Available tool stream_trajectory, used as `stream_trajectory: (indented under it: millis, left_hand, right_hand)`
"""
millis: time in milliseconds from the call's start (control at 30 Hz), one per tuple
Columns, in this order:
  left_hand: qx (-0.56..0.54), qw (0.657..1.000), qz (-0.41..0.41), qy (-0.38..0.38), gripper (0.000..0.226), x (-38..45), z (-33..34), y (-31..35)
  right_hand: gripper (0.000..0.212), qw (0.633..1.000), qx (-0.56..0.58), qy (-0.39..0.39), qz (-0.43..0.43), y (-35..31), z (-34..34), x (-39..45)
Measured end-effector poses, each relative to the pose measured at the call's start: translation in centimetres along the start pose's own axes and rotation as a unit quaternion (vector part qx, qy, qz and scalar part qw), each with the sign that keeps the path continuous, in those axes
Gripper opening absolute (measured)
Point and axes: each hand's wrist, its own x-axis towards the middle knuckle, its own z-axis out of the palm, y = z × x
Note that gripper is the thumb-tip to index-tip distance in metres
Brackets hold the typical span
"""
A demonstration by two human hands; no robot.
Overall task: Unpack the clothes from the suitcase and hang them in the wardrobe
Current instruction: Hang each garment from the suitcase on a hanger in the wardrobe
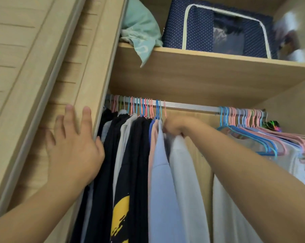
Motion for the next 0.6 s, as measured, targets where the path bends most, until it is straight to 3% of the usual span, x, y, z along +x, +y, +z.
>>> stream_trajectory:
  millis: [133, 200, 233, 267, 300, 367, 467, 600]
  left_hand:
    - [-0.003, 1.000, 0.016, 0.026, 0.085, 0.0, 0.3, -0.1]
    - [-0.006, 0.999, 0.013, 0.032, 0.085, 0.0, 0.5, -0.2]
    - [-0.011, 0.999, 0.011, 0.036, 0.084, 0.0, 0.6, -0.3]
    - [-0.017, 0.999, 0.012, 0.042, 0.080, 0.0, 0.6, -0.3]
    - [-0.020, 0.999, 0.016, 0.045, 0.075, 0.0, 0.5, -0.2]
    - [-0.017, 0.999, 0.022, 0.041, 0.074, 0.0, 0.4, -0.2]
    - [-0.017, 0.999, 0.021, 0.037, 0.073, -0.1, 0.3, -0.3]
    - [-0.026, 0.999, 0.010, 0.033, 0.077, -0.1, 0.4, -0.1]
  right_hand:
    - [0.032, 0.977, 0.209, -0.018, -0.026, -0.4, 0.6, -0.7]
    - [0.039, 0.963, 0.265, 0.048, -0.028, 2.2, 0.0, -2.1]
    - [0.040, 0.973, 0.189, 0.135, -0.011, 4.5, -0.5, -2.4]
    - [0.038, 0.973, 0.034, 0.228, 0.024, 7.5, -1.1, -2.6]
    - [0.033, 0.946, -0.145, 0.279, 0.073, 10.6, -1.6, -2.9]
    - [0.032, 0.879, -0.365, 0.258, 0.166, 15.4, -1.9, -4.0]
    - [0.030, 0.831, -0.477, 0.196, 0.210, 19.6, -1.5, -5.0]
    - [0.019, 0.813, -0.512, 0.236, 0.146, 20.9, -1.5, -5.4]
